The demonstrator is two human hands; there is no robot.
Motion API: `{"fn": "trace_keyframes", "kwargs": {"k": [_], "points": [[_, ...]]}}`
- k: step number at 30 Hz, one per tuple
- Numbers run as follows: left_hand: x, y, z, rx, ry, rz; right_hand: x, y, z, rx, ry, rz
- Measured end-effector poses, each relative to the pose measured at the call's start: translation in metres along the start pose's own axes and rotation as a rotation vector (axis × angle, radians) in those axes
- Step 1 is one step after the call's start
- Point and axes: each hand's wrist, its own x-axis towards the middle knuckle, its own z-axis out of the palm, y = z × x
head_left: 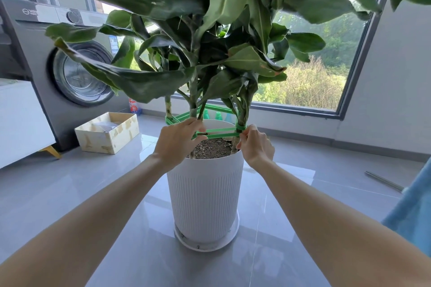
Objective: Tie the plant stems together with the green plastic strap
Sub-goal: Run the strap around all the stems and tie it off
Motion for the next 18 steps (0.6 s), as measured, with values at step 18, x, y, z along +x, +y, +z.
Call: {"fn": "trace_keyframes", "kwargs": {"k": [18], "points": [[0.021, 0.030, 0.028, -0.084, -0.179, -0.276, -0.003, -0.002, 0.002, 0.177, 0.215, 0.420]]}}
